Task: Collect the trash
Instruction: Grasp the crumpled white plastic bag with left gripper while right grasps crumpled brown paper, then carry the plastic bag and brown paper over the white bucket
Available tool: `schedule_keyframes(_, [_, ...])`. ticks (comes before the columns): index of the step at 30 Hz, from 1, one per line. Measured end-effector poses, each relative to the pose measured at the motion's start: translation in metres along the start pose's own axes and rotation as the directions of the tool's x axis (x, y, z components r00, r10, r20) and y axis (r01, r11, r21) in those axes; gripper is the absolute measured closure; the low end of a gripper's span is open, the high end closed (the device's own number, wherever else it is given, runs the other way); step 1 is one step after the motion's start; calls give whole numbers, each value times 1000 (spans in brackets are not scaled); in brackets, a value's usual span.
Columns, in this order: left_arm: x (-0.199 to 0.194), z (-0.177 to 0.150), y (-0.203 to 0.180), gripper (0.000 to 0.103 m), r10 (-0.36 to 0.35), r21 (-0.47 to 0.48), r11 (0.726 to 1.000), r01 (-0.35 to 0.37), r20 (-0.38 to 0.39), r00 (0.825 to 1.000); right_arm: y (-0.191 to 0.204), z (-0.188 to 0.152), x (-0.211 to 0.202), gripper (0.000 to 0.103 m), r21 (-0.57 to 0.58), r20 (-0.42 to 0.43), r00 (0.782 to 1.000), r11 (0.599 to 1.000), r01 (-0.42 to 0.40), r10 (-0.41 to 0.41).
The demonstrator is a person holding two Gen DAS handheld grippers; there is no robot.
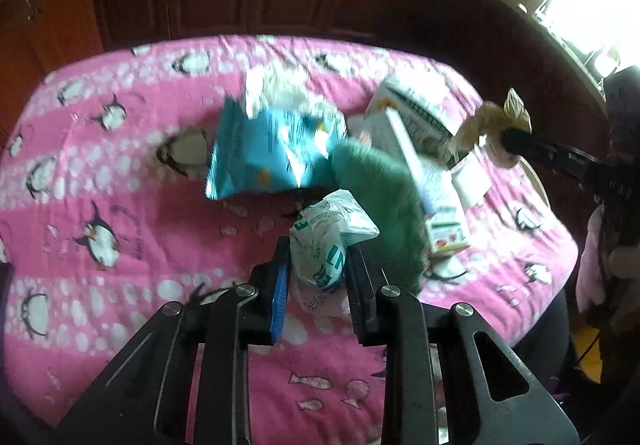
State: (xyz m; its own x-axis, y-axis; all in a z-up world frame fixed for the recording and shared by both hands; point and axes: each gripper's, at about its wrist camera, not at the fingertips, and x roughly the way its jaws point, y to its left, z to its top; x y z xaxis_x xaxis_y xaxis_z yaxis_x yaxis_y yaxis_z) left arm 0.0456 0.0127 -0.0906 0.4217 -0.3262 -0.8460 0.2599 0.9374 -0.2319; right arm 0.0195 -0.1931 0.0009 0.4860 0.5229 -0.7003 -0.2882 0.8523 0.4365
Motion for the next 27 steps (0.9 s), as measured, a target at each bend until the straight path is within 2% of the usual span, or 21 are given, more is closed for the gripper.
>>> schedule_keyframes(9, [-24,18,-36,80,-10,51,999,6,79,997,1,-5,-38,75,3,66,998,1000,-10,9])
schedule_keyframes(27, [-25,55,-130,80,-13,189,982,-18,162,987,-35,-23,-113,75,90,188,980,995,47,-63])
